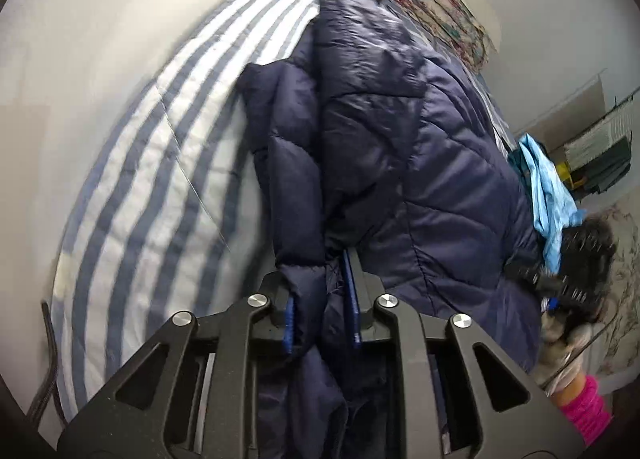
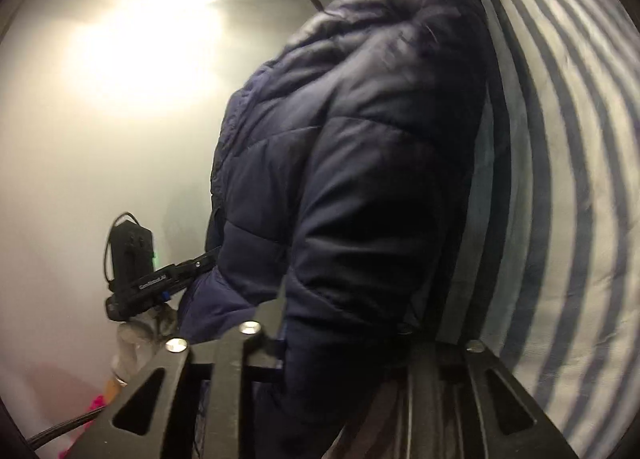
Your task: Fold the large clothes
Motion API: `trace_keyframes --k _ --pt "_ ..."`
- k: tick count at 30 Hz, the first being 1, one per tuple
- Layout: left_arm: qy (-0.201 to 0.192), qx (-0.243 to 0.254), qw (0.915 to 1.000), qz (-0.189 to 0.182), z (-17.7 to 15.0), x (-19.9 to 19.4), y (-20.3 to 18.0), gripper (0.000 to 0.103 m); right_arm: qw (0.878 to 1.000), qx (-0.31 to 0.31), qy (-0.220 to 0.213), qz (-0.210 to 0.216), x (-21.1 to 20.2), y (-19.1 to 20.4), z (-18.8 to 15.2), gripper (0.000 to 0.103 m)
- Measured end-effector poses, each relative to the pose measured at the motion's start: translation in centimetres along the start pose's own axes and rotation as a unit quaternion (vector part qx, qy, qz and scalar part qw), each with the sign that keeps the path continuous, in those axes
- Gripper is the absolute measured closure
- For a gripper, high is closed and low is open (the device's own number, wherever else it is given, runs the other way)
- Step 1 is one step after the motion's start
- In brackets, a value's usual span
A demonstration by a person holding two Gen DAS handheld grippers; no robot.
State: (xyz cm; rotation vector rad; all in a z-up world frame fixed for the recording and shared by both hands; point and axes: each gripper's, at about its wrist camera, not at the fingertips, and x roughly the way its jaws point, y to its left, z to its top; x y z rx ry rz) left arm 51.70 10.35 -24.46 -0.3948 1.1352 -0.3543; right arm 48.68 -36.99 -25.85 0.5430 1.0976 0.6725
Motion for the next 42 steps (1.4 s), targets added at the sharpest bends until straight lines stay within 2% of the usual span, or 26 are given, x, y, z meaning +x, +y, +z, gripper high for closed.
trace_keyframes --k 4,7,10,13,15,16,17,18,19,21,23,26,28,29,32,33,34,36,38,40,42 --pt "0.017 0.000 0.9986 -0.050 -3.9 -1.7 -2.8 0.087 0.999 -0.031 0.025 -0.021 -3.7 1.5 0.4 0.083" --pt "0.032 0.024 0.9966 -0.072 -7.9 -2.5 -5.9 0.087 0.996 -0.063 0.049 -0.034 -7.2 1.8 -0.4 0.084" --pt "0.050 0.057 0.9936 -0.084 -12.2 -2.3 -9.1 0.087 0.991 -0.090 0.075 -0.059 -10.1 1.2 -2.2 0.083" --pt "0.054 0.083 0.9928 -0.068 -14.5 -1.6 -10.6 0.083 0.985 -0.105 0.097 -0.097 -11.1 0.1 -4.6 0.081" --pt "0.045 0.067 0.9944 -0.068 -14.6 -2.0 -10.4 0.069 0.982 -0.114 0.097 -0.111 -11.3 -0.6 -5.8 0.076" --pt "0.036 0.049 0.9955 -0.072 -14.3 -2.4 -9.8 0.063 0.982 -0.115 0.093 -0.117 -11.4 -0.7 -5.8 0.067" --pt "0.015 0.027 0.9969 -0.072 -13.9 -3.3 -9.1 0.046 0.983 -0.108 0.086 -0.123 -11.5 -1.1 -6.0 0.061" --pt "0.003 0.016 0.9976 -0.068 -13.4 -3.9 -8.3 0.029 0.984 -0.101 0.085 -0.121 -11.3 -1.2 -5.8 0.059" --pt "-0.017 -0.008 0.9978 -0.063 -12.8 -4.5 -7.5 0.025 0.986 -0.092 0.083 -0.114 -11.6 -1.7 -5.9 0.056" --pt "-0.021 -0.030 0.9968 -0.071 -11.5 -4.4 -6.5 0.024 0.989 -0.077 0.065 -0.104 -12.3 -2.5 -5.6 0.051" --pt "-0.001 -0.045 0.9959 -0.078 -10.0 -2.9 -5.9 0.023 0.994 -0.053 0.044 -0.090 -12.9 -3.4 -5.3 0.039" --pt "0.023 -0.056 0.9954 -0.074 -9.3 -0.1 -6.0 0.023 0.996 -0.029 0.032 -0.072 -13.3 -4.9 -5.3 0.027" --pt "0.032 -0.067 0.9937 -0.084 -9.0 1.6 -5.6 0.023 0.996 -0.020 0.030 -0.079 -12.8 -5.6 -5.5 0.025" --pt "0.012 -0.074 0.9922 -0.099 -8.8 1.8 -5.6 0.021 0.997 -0.008 0.029 -0.074 -11.9 -5.7 -5.8 0.025" --pt "0.003 -0.095 0.9897 -0.107 -8.4 2.5 -5.3 0.023 0.998 0.039 0.020 -0.039 -9.9 -6.8 -6.0 0.025" --pt "0.001 -0.098 0.9890 -0.111 -8.2 2.6 -5.5 0.042 0.998 0.044 0.017 -0.038 -9.5 -6.8 -6.1 0.025" --pt "0.005 -0.095 0.9890 -0.113 -8.0 3.0 -5.9 0.055 0.998 0.043 0.014 -0.044 -9.3 -6.6 -6.1 0.028" --pt "0.006 -0.086 0.9914 -0.099 -7.7 3.2 -7.0 0.072 0.998 0.028 0.015 -0.062 -9.4 -5.8 -6.4 0.037" --pt "-0.001 -0.058 0.9955 -0.075 -7.5 3.0 -8.8 0.080 0.997 0.011 0.018 -0.076 -10.1 -5.0 -7.0 0.060" --pt "-0.011 -0.028 0.9980 -0.056 -7.6 2.1 -10.2 0.085 0.996 -0.008 0.013 -0.085 -11.1 -3.7 -7.0 0.074" --pt "-0.022 -0.001 0.9987 -0.047 -8.0 1.0 -12.0 0.087 0.992 -0.048 0.007 -0.116 -12.3 -1.8 -7.4 0.079"
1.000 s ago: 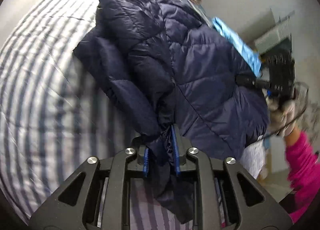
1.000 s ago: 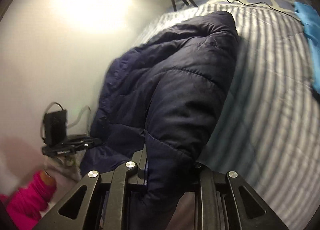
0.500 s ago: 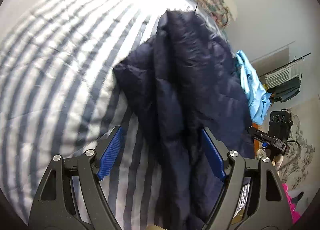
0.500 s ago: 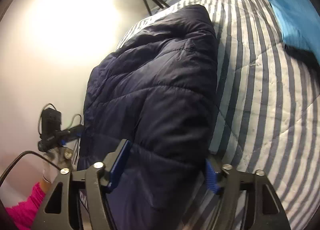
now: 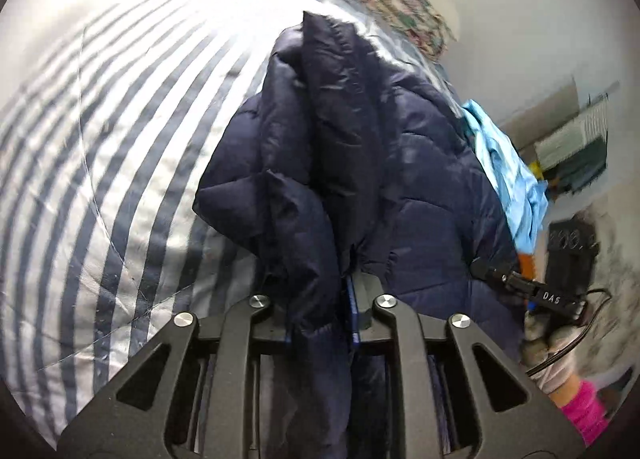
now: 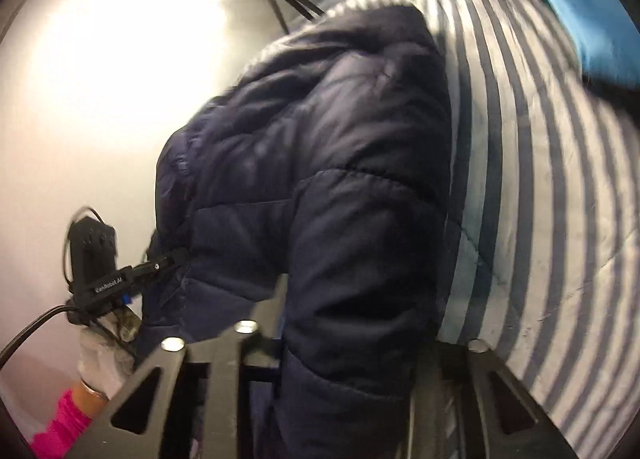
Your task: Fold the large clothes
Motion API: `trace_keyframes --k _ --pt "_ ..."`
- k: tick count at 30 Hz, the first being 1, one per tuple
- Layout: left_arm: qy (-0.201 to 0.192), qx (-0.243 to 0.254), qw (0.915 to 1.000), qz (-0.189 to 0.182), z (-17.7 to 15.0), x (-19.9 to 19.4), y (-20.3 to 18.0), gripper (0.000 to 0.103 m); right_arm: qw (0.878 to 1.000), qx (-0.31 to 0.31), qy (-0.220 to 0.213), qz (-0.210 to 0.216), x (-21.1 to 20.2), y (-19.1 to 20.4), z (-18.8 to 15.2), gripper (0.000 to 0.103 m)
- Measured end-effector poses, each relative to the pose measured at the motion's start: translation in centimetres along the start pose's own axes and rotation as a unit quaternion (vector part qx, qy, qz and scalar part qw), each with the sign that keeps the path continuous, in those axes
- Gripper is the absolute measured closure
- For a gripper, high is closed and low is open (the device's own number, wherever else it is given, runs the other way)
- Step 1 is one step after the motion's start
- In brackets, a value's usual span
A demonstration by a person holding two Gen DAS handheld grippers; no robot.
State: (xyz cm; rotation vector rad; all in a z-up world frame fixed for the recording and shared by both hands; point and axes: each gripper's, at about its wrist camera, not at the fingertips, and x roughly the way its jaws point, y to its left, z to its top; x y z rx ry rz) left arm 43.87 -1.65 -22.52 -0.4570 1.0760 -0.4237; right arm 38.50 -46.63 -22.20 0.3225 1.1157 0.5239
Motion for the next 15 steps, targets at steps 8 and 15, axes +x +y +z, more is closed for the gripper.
trace_keyframes --k 8,15 --pt "-0.030 0.056 0.9977 -0.023 -1.9 -3.9 -4.7 0.089 0.986 -0.134 -0.023 -0.099 -5.8 5.7 -1.3 0.084" --pt "-0.060 0.106 0.9911 -0.055 -1.0 -4.6 -11.3 0.089 0.974 -0.166 -0.070 -0.136 -12.5 5.6 -1.8 0.085"
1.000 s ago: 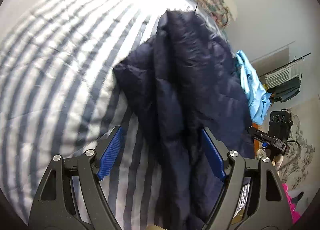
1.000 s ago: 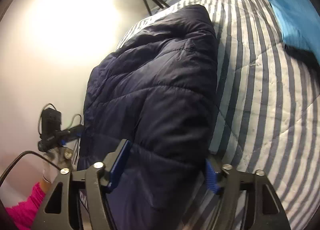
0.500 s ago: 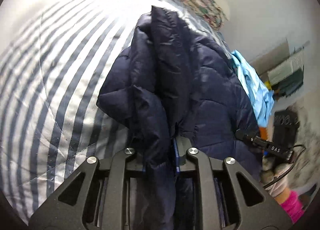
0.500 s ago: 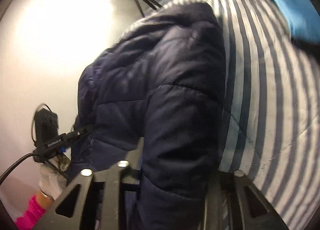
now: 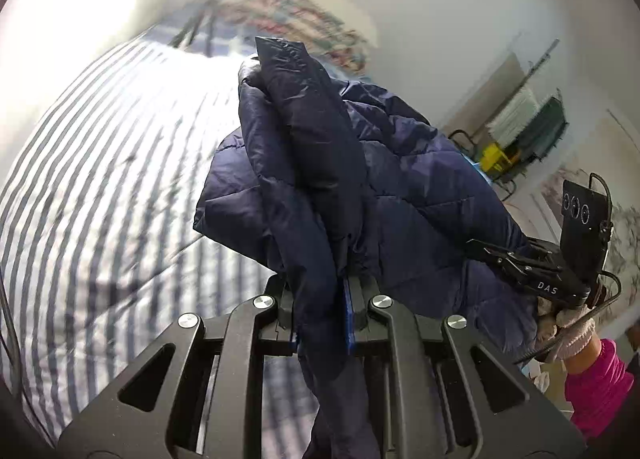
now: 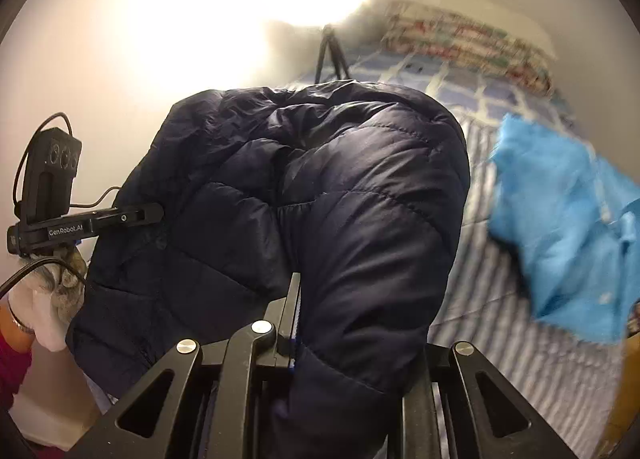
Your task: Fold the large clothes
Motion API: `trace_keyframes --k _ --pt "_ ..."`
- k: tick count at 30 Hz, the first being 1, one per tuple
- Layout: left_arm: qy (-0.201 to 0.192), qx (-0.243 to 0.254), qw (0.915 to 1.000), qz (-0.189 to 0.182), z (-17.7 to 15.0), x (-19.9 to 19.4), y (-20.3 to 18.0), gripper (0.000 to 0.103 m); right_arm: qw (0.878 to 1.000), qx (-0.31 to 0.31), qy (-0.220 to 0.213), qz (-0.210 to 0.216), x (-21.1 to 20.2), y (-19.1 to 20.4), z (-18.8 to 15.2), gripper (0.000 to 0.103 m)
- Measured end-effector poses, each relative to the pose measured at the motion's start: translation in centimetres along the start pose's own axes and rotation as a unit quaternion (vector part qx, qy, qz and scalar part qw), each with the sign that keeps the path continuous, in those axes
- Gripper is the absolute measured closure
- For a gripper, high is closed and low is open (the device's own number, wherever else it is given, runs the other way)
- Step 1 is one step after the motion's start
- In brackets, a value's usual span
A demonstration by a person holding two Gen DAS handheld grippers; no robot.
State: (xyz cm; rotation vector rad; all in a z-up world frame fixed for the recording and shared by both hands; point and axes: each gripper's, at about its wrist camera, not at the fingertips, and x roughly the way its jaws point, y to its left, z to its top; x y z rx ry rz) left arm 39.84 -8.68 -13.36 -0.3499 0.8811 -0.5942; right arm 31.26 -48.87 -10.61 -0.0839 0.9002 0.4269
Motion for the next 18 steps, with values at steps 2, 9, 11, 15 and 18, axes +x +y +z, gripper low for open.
trace_keyframes --k 2,9,11,15,18 --pt "-0.008 0.018 0.9997 -0.012 1.1 0.6 -2.1 0.089 1.000 0.003 -0.016 -0.013 -1.9 -1.2 0.0 0.085" --pt "-0.013 0.073 0.9964 -0.040 5.1 5.0 -8.3 0.089 0.996 0.014 -0.051 -0.071 -6.2 -5.1 2.0 0.085" --pt "-0.014 0.087 0.9950 -0.048 6.5 6.9 -10.4 0.089 0.994 0.017 -0.058 -0.090 -7.6 -6.6 2.3 0.085" --pt "-0.013 0.112 0.9916 -0.064 9.0 10.7 -14.3 0.089 0.988 0.030 -0.073 -0.130 -10.0 -10.2 3.3 0.085" --pt "-0.009 0.129 0.9889 -0.073 10.6 13.6 -16.7 0.089 0.984 0.035 -0.079 -0.155 -10.8 -12.3 4.1 0.085"
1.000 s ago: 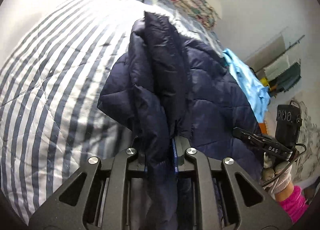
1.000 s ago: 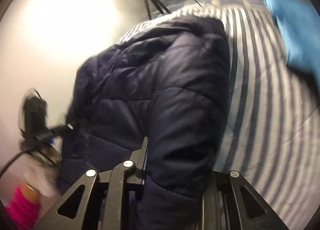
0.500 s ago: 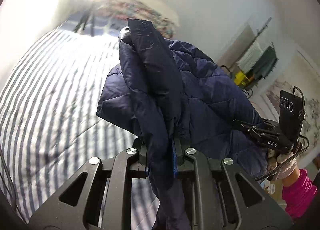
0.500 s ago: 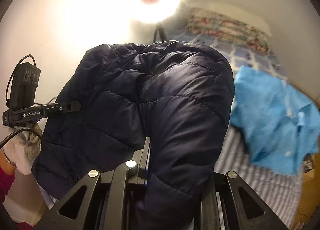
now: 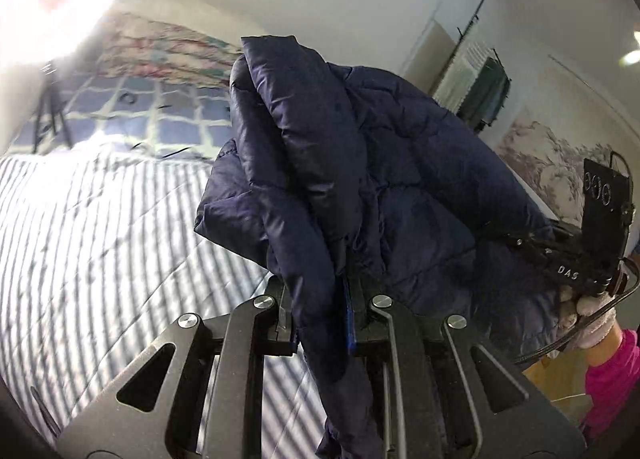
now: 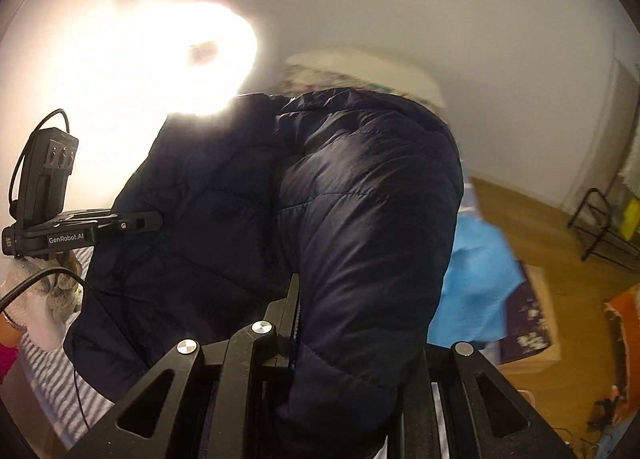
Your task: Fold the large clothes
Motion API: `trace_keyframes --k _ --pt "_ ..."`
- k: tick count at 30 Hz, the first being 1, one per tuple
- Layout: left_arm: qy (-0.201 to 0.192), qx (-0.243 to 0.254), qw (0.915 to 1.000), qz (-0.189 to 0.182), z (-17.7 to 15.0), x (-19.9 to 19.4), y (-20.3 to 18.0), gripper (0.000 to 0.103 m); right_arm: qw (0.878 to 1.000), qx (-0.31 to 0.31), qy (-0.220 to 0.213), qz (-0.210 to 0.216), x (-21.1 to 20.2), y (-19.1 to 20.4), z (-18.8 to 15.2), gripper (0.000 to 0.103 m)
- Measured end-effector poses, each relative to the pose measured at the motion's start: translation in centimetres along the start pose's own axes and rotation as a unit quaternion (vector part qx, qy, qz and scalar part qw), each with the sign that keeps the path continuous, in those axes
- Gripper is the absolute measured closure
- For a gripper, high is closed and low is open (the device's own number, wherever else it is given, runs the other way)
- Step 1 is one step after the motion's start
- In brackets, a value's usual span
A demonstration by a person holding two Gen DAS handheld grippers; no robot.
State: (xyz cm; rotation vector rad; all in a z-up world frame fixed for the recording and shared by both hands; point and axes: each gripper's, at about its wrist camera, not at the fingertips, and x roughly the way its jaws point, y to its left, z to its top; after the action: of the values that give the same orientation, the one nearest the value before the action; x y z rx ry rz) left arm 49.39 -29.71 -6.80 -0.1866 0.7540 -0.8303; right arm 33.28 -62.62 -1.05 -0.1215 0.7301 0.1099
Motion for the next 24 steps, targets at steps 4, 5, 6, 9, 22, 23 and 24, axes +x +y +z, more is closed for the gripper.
trace_keyframes --k 4,5,6,9,22,23,24 --pt "0.003 0.013 0.9999 -0.002 2.1 3.6 -1.3 0.089 0.999 0.001 -0.002 -0.032 0.5 -2.6 1.2 0.085" --pt "0.001 0.016 0.9999 -0.002 2.8 4.6 -1.6 0.089 0.999 0.003 -0.002 -0.038 0.7 -3.0 1.5 0.085" --pt "0.000 0.020 0.9998 -0.001 3.2 5.4 -1.9 0.089 0.999 0.006 -0.003 -0.044 1.1 -3.9 2.1 0.085" --pt "-0.006 0.024 0.9997 0.002 4.6 7.6 -2.3 0.089 0.998 0.011 -0.005 -0.062 2.3 -5.7 3.2 0.085" --pt "0.006 0.008 0.9972 0.073 7.1 17.3 -2.3 0.087 0.992 0.027 0.020 -0.120 11.8 -9.8 5.3 0.085" --pt "0.022 0.000 0.9961 0.085 6.9 18.5 -1.6 0.084 0.992 0.029 0.027 -0.122 12.7 -10.0 5.0 0.083" --pt "0.042 -0.007 0.9940 0.101 6.6 19.6 -1.1 0.080 0.990 0.029 0.041 -0.135 13.9 -10.1 4.6 0.081"
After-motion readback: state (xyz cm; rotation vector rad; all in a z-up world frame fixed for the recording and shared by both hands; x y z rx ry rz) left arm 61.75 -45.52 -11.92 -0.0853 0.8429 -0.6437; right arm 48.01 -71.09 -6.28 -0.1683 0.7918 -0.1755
